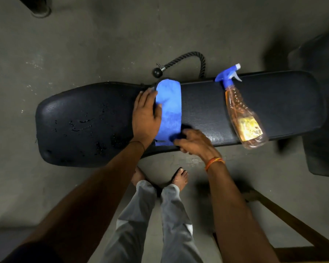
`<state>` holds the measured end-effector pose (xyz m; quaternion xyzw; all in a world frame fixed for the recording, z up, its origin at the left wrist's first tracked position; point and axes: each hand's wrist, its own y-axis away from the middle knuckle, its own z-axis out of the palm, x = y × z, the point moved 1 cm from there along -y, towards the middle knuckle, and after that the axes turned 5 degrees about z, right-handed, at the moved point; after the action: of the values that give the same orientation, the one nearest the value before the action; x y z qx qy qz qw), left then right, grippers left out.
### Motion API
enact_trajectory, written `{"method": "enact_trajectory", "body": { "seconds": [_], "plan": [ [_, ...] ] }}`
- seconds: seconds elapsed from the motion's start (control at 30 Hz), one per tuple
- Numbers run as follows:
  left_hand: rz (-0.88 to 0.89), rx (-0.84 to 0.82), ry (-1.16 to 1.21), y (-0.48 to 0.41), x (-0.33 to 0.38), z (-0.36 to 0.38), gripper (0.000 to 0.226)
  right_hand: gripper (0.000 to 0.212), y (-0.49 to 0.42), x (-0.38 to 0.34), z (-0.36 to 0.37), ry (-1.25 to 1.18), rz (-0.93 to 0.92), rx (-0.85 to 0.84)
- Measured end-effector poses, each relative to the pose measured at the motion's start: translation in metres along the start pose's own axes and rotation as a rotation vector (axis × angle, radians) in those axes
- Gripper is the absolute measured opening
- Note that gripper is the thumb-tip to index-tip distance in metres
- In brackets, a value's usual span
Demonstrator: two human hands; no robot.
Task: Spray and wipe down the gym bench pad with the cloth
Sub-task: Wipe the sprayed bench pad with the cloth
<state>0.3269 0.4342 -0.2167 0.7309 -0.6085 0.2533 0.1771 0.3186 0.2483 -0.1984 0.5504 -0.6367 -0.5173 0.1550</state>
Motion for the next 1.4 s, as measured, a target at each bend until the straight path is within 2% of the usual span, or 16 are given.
{"method": "enact_trajectory", "body": {
  "seconds": [0.03,0.1,0.17,0.2,0.3,0.4,0.57,0.67,0.83,1.07,1.27,1.4],
  "plan": [
    [0.033,-0.022,-0.023,-0.007,0.005,0.006,0.048,0.038,-0.002,0.003,-0.008,0.078,0.012,0.055],
    [0.049,-0.095,-0.083,-0.019,0.015,0.023,0.059,0.029,-0.009,0.006,-0.023,-0.009,0.000,0.305],
    [0.025,-0.174,-0.173,-0.018,0.023,0.042,0.069,0.036,-0.026,0.009,-0.028,-0.166,-0.135,0.574],
    [0.025,-0.202,-0.239,-0.015,0.025,0.052,0.071,0.045,-0.039,0.009,-0.026,-0.184,-0.232,0.650],
    [0.067,-0.213,-0.402,-0.004,0.020,0.069,0.067,0.058,-0.079,0.007,-0.011,-0.180,-0.441,0.733],
    [0.090,-0.221,-0.469,0.010,0.012,0.064,0.063,0.060,-0.093,0.003,0.004,0.014,-0.415,0.834],
    [0.100,-0.289,-0.480,0.061,-0.014,0.032,0.066,0.060,-0.087,-0.004,0.020,0.256,-0.329,0.833],
    [0.148,-0.327,-0.493,0.035,-0.022,0.031,0.067,0.056,-0.094,-0.011,0.019,0.324,-0.330,0.867],
    [0.119,-0.268,-0.466,-0.040,-0.027,0.042,0.062,0.054,-0.101,-0.014,0.018,0.299,-0.350,0.896],
    [0.114,-0.321,-0.435,0.058,-0.029,0.014,0.066,0.054,-0.091,-0.018,0.014,0.288,-0.337,0.880],
    [0.085,-0.290,-0.481,-0.033,-0.025,0.036,0.064,0.054,-0.096,-0.017,0.017,0.307,-0.340,0.928],
    [0.051,-0.256,-0.450,-0.007,-0.025,0.034,0.066,0.053,-0.093,-0.017,0.017,0.296,-0.342,0.937]
  ]
}}
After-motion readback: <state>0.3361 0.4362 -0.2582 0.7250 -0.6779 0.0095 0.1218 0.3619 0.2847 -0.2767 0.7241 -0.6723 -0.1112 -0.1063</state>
